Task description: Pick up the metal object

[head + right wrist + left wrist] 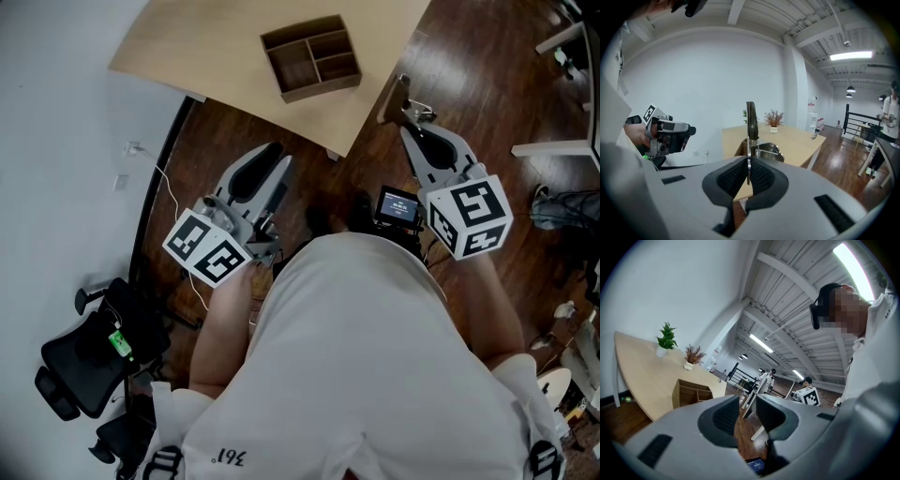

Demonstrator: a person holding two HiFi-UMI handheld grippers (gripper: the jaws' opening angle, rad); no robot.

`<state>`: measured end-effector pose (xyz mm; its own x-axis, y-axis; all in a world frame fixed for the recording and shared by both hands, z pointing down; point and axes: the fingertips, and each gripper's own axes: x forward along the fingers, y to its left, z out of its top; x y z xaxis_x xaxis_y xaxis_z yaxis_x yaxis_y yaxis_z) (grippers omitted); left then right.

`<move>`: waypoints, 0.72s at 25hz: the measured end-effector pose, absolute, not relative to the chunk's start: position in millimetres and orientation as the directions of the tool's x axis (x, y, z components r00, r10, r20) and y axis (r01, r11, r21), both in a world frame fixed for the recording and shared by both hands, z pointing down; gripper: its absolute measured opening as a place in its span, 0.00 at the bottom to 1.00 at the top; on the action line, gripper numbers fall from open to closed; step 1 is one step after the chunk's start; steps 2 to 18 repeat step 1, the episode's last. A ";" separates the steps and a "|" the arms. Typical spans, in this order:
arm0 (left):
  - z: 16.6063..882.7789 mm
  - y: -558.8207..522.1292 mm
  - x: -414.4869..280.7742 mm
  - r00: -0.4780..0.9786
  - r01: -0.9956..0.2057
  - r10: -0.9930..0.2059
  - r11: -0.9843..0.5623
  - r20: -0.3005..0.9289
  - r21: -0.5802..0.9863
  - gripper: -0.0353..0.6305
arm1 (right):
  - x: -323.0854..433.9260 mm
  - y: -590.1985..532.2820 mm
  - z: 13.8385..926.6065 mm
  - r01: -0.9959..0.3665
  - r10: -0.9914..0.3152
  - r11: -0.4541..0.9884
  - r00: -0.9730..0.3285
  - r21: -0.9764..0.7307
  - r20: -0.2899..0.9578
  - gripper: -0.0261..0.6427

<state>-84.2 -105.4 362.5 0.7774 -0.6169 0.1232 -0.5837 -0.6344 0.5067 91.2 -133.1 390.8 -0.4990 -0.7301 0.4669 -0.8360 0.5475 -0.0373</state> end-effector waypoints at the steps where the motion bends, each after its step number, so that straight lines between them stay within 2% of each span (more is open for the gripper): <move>1: 362.7 -105.3 -84.0 0.778 -0.583 -0.616 -0.634 0.123 0.507 0.19 | 91.1 -133.1 390.9 -0.836 -0.730 0.548 -0.499 -0.037 0.467 0.04; 18: 362.7 -105.3 -84.0 0.778 -0.583 -0.616 -0.634 0.123 0.507 0.19 | 91.1 -133.1 390.9 -0.836 -0.730 0.548 -0.499 -0.037 0.467 0.04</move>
